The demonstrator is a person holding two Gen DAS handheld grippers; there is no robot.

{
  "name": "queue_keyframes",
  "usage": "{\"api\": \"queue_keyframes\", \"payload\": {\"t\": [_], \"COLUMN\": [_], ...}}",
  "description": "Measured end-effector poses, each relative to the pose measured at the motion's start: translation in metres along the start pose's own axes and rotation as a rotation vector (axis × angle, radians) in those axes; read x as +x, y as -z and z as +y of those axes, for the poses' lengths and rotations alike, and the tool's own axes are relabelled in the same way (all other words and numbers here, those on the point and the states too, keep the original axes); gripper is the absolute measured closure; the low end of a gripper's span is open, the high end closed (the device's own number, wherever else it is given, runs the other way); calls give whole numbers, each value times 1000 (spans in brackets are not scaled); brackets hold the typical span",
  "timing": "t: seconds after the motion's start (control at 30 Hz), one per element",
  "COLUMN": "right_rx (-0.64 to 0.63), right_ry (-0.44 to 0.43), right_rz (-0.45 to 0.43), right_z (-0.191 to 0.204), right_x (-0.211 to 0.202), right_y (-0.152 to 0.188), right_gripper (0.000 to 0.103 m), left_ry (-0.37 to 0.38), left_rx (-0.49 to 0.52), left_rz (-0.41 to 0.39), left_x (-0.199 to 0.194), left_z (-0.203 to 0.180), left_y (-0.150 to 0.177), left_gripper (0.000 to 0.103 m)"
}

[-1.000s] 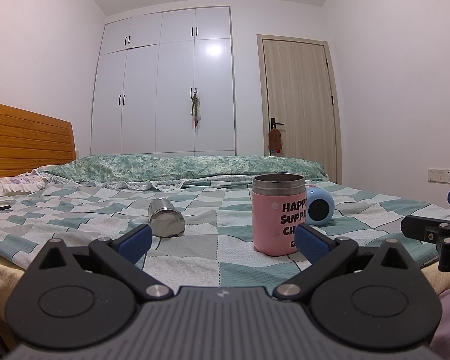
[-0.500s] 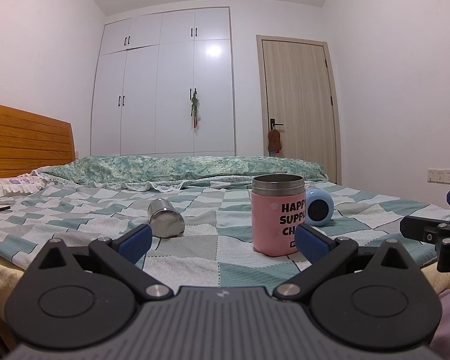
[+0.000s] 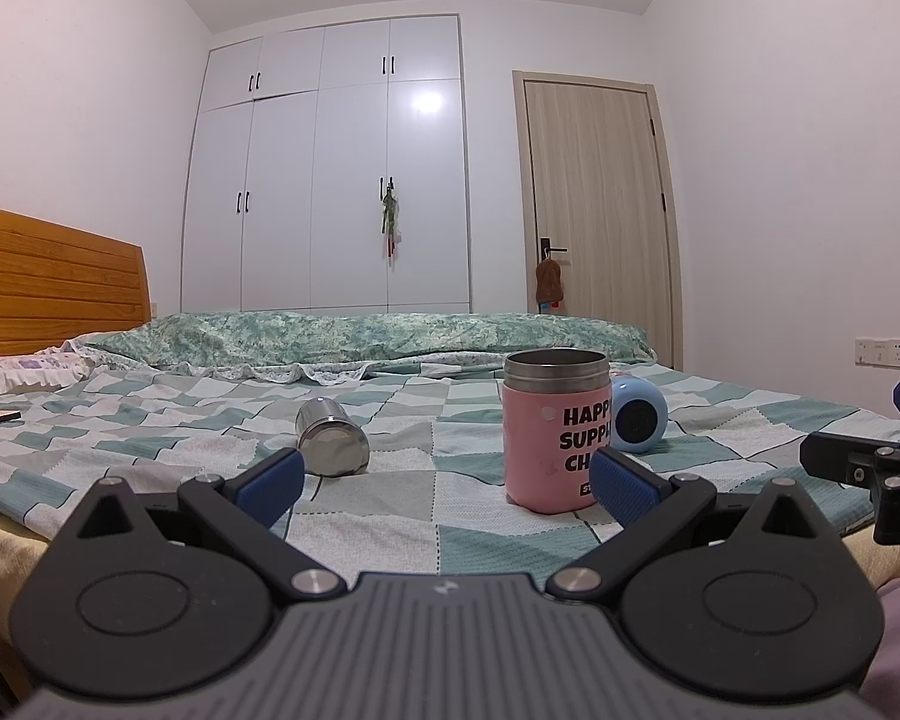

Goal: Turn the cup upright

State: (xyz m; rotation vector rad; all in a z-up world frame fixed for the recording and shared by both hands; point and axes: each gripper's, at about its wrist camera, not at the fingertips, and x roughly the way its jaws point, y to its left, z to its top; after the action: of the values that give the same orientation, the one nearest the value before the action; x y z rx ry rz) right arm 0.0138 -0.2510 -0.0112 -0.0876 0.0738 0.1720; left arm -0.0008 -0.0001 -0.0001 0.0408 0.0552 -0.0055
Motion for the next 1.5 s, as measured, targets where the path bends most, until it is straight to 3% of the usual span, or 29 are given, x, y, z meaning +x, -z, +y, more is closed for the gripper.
{"api": "queue_keyframes", "payload": {"t": [1.5], "right_rx": [-9], "right_ry": [-18], "right_rz": [1], "right_z": [2], "right_x": [0], "right_y": [-3], "right_gripper": [0], "left_ry": [22], "left_rx": [-18], "left_rz": [-2], "left_x": [-4], "left_z": [5], "left_y": [-9], "left_gripper": [0]}}
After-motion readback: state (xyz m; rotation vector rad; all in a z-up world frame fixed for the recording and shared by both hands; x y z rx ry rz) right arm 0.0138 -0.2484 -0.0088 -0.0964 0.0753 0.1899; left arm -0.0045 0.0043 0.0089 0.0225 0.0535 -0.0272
